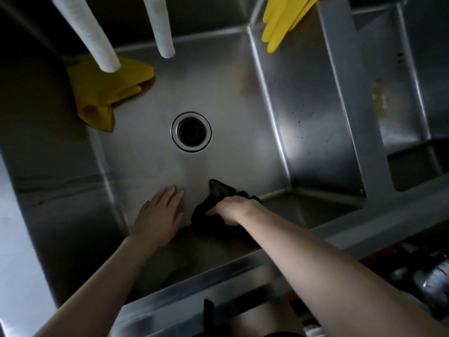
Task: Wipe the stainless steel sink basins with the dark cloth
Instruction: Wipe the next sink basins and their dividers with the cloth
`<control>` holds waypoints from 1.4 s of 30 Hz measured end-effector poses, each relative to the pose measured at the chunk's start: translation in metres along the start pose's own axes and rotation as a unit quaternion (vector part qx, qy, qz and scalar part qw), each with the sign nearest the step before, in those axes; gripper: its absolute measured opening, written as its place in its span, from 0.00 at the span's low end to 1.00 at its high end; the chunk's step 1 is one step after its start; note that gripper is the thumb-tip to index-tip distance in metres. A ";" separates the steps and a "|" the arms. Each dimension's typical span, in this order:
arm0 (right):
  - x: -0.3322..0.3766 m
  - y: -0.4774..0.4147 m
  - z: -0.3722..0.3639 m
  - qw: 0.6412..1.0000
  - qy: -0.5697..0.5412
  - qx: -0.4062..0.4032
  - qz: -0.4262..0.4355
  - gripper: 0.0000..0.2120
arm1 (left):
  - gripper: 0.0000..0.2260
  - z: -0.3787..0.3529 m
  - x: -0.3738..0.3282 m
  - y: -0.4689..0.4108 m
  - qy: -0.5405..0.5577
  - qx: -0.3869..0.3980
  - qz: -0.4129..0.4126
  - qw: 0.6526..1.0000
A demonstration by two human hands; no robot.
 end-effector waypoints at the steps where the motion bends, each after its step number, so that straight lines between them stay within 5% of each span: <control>1: -0.006 0.004 0.002 1.000 -0.003 -0.007 -0.002 0.33 | 0.27 0.002 -0.002 0.002 0.002 -0.005 -0.005 1.000; 4: -0.025 0.016 0.003 1.000 0.005 -0.021 -0.010 0.50 | 0.27 0.008 -0.008 0.009 0.000 -0.020 -0.021 1.000; 8: -0.041 0.049 0.002 1.000 0.009 -0.019 -0.021 0.26 | 0.27 0.018 -0.023 0.022 0.024 -0.063 -0.075 0.995; 11: -0.042 0.063 -0.001 0.999 -0.012 -0.043 -0.005 0.19 | 0.30 0.026 -0.030 0.037 0.041 -0.079 -0.118 0.989; 17: -0.028 0.089 -0.028 0.989 0.020 -0.134 0.065 0.34 | 0.29 0.025 -0.035 0.076 0.045 -0.050 -0.165 0.984; 22: 0.010 0.111 -0.046 0.977 0.012 -0.146 0.158 0.33 | 0.26 0.016 -0.030 0.090 -0.001 -0.030 -0.180 0.983; 26: 0.022 0.084 -0.032 0.984 0.090 -0.098 0.117 0.32 | 0.31 0.013 -0.025 0.083 -0.017 -0.007 -0.151 0.988; 35: 0.021 0.044 -0.012 0.995 0.066 -0.048 0.055 0.17 | 0.37 0.014 -0.028 0.077 -0.008 0.012 -0.119 0.993; 42: 0.017 0.081 -0.019 0.986 0.070 -0.077 0.130 0.32 | 0.35 0.018 -0.029 0.077 -0.014 -0.030 -0.126 0.992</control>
Point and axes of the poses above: each hand's wrist, its own y-axis away from the middle knuckle, its own z-axis out of the back of the hand, x = y × z, the point moved 2 cm from there along -y, towards the middle knuckle, and after that the axes turned 15 degrees about x, right-handed, at the moved point
